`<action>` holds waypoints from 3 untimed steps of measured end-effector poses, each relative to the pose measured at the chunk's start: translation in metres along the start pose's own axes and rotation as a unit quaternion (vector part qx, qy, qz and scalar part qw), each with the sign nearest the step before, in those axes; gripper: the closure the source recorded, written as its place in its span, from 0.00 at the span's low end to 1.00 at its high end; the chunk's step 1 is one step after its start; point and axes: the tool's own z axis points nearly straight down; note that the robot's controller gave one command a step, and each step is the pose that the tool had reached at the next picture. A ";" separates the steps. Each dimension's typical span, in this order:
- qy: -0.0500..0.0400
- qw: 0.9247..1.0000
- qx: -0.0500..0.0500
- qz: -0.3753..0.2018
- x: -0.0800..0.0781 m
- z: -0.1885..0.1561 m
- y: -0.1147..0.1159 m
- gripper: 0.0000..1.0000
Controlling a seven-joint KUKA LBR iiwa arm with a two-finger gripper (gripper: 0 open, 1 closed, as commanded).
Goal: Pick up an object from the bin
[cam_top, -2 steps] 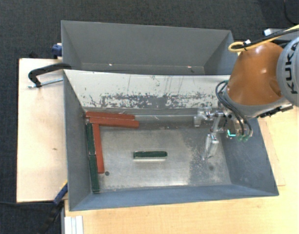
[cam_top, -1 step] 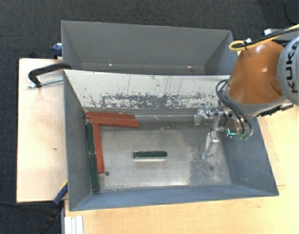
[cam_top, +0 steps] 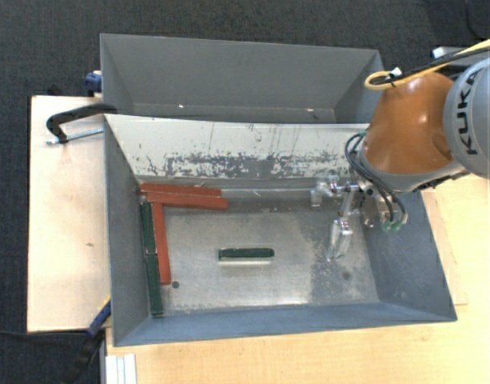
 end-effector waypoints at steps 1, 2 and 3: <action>0.004 1.000 -0.002 -0.021 0.005 0.022 0.016 0.00; 0.003 0.992 -0.001 0.127 0.008 0.027 0.030 0.00; 0.003 0.977 -0.001 0.215 0.012 0.042 0.053 0.00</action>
Offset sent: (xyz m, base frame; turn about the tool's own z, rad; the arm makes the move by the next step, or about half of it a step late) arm 0.0000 0.0000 0.0000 0.0000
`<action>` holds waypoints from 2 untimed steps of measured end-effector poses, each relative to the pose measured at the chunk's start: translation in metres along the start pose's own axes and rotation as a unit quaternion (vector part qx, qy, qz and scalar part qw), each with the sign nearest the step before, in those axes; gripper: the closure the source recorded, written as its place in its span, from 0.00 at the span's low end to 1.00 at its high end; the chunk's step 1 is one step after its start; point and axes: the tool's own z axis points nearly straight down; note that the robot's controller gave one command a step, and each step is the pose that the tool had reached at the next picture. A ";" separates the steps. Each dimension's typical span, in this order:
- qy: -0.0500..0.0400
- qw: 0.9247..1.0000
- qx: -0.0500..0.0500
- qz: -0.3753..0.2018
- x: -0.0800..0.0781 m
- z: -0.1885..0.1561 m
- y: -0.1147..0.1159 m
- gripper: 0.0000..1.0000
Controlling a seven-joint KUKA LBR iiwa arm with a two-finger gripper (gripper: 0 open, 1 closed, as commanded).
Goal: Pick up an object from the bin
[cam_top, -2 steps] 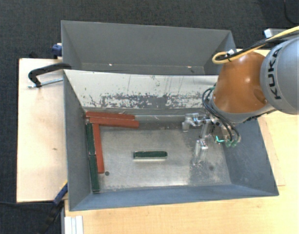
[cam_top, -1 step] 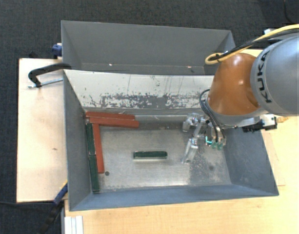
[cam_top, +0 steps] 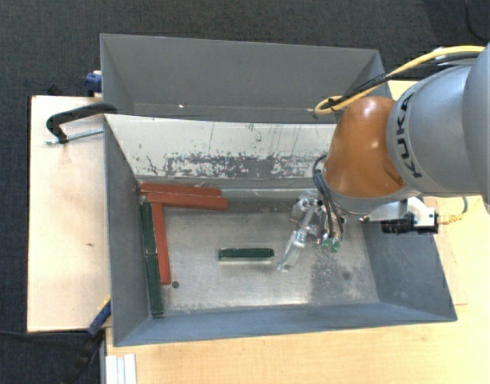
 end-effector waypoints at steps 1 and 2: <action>-0.003 0.992 0.000 -0.124 -0.006 0.019 0.029 0.00; 0.000 0.998 0.000 -0.065 0.035 0.025 0.053 1.00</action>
Offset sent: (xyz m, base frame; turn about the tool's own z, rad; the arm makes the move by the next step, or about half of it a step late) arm -0.0129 0.0613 -0.0254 -0.1286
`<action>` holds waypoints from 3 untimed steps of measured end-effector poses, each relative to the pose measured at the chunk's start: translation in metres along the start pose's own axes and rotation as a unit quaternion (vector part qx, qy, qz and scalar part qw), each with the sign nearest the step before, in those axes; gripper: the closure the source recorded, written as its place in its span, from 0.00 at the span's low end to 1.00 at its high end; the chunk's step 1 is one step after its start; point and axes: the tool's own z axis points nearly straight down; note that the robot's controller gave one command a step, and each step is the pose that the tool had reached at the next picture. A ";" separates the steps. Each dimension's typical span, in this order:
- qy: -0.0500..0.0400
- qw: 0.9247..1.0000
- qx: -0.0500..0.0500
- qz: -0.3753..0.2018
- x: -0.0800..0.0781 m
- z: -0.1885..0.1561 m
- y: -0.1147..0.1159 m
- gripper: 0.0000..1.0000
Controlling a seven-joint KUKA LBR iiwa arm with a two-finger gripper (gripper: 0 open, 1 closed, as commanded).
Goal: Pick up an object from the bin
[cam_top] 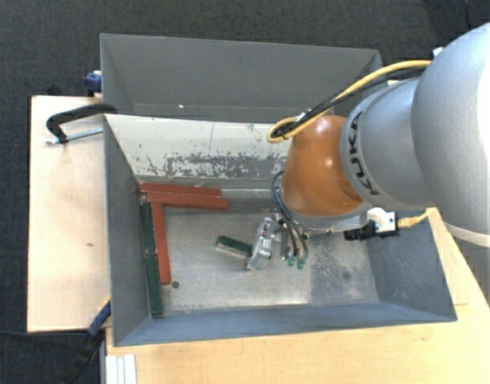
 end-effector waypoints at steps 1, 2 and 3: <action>0.000 1.000 0.000 0.000 0.000 0.000 0.000 0.00; 0.000 1.000 0.000 0.000 0.000 0.000 0.000 1.00; 0.000 1.000 0.000 0.000 0.000 0.000 0.000 1.00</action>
Offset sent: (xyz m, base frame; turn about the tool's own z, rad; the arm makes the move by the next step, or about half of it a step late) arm 0.0000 0.0000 0.0000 0.0000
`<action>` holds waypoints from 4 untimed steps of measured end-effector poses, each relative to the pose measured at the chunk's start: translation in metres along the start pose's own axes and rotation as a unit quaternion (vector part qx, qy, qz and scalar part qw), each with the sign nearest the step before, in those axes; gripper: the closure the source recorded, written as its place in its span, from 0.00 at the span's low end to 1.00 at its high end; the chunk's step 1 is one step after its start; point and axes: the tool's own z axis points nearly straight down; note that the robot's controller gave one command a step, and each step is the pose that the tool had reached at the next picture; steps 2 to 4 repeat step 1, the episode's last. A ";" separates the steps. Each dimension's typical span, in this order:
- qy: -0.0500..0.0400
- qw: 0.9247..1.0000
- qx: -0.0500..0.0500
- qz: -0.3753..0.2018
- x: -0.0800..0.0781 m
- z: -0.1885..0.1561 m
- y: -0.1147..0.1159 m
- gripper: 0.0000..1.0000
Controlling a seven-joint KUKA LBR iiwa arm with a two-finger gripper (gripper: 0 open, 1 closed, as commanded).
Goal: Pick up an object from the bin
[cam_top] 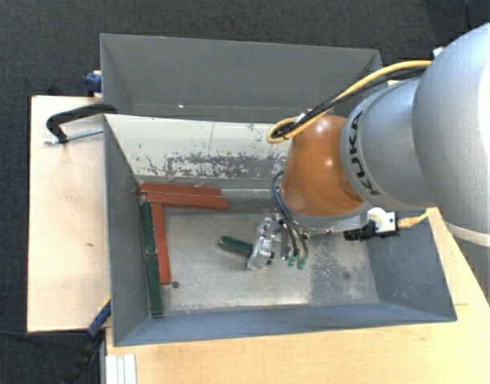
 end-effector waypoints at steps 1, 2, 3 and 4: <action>-0.007 1.000 -0.003 0.027 0.007 -0.179 -0.005 1.00; -0.007 1.000 -0.003 0.027 0.007 -0.179 -0.005 1.00; -0.007 1.000 -0.003 0.027 0.007 -0.179 -0.005 1.00; -0.007 1.000 -0.003 0.027 0.007 -0.179 -0.005 1.00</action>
Offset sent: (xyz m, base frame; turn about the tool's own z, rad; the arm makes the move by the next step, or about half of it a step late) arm 0.0000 0.0000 0.0000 0.0000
